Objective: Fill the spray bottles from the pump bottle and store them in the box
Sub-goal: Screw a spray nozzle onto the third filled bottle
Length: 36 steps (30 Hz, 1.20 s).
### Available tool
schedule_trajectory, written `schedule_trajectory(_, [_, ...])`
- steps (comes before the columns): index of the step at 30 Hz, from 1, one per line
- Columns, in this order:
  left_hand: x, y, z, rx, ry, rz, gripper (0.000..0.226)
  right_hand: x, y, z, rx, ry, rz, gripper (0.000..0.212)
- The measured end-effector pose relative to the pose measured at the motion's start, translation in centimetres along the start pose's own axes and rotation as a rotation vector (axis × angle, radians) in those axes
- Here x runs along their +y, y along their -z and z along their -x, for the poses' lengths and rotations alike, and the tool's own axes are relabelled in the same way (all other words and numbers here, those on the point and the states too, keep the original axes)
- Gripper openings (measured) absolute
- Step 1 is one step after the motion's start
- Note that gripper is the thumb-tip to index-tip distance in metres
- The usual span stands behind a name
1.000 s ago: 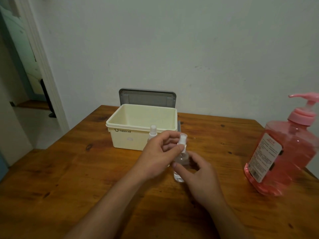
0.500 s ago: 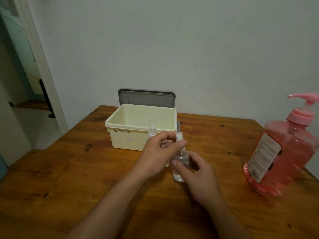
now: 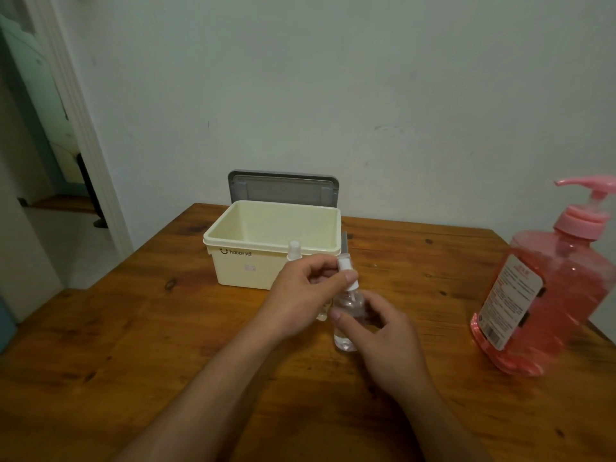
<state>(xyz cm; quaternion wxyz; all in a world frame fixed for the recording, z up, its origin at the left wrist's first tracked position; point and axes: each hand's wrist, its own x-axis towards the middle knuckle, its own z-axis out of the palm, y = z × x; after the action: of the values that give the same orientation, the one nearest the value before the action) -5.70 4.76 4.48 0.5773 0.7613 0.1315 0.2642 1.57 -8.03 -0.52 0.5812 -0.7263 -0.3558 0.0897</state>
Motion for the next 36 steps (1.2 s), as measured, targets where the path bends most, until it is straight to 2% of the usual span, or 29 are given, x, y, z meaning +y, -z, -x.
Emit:
schedule_trajectory(12, [-0.2,0.1,0.4,-0.103,-0.024,-0.053,0.025,0.2,0.1,-0.1,-0.008,-0.015,0.008,0.022])
schedule_trajectory(17, [-0.2,-0.8,0.6,-0.106,-0.013,0.002,0.028,0.0,0.2,0.0,-0.014,0.003,0.005,0.031])
schedule_trajectory(21, [-0.2,-1.0,0.4,-0.065,-0.011,0.02,0.023,-0.1,0.3,0.1,-0.007,0.025,0.003,0.028])
schedule_trajectory(26, [0.2,-0.9,0.6,-0.063,-0.027,0.037,0.024,0.0,0.3,0.2,0.011,0.032,-0.037,0.049])
schedule_trajectory(30, [0.1,-1.0,0.9,-0.081,-0.031,0.075,0.031,0.2,0.4,0.0,0.009,0.024,-0.044,0.031])
schedule_trajectory(36, [0.1,-1.6,1.0,-0.094,-0.008,0.114,0.026,0.2,0.6,0.0,-0.005,0.029,-0.049,0.028])
